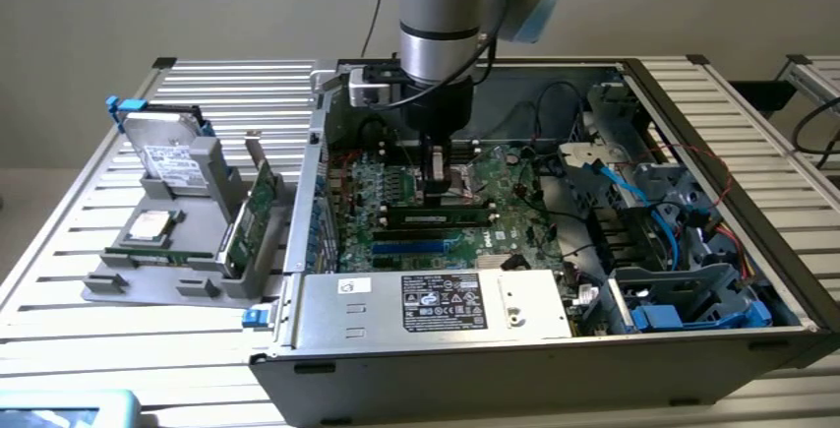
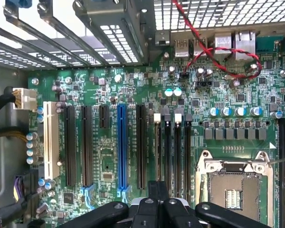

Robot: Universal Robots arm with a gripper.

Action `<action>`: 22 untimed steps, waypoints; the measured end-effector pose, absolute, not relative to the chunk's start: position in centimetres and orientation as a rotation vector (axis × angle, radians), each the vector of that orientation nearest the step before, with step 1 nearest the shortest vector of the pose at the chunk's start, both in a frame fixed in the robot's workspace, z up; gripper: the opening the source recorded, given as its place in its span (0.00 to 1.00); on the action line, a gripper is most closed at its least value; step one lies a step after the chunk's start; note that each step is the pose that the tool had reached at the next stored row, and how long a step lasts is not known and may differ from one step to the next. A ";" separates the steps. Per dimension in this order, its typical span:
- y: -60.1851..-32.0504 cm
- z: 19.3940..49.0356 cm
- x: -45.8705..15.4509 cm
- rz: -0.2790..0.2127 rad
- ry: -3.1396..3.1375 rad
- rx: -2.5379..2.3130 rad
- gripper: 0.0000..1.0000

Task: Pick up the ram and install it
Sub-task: 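Press down the ram until it locks into place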

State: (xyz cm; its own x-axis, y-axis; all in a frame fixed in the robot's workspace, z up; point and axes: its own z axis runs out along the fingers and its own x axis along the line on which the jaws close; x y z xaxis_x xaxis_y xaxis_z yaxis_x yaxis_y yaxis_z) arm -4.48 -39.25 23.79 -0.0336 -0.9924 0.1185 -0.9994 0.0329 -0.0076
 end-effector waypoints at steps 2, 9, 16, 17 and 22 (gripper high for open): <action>-39.2 23.7 -4.7 0.136 -2.201 2.125 0.11; -39.2 23.4 -4.9 0.137 -2.207 2.122 0.11; -39.3 22.9 -4.9 0.139 -2.212 2.126 0.11; -39.3 22.9 -4.9 0.139 -2.213 2.127 0.11; -39.3 22.6 -5.0 0.139 -2.215 2.128 0.11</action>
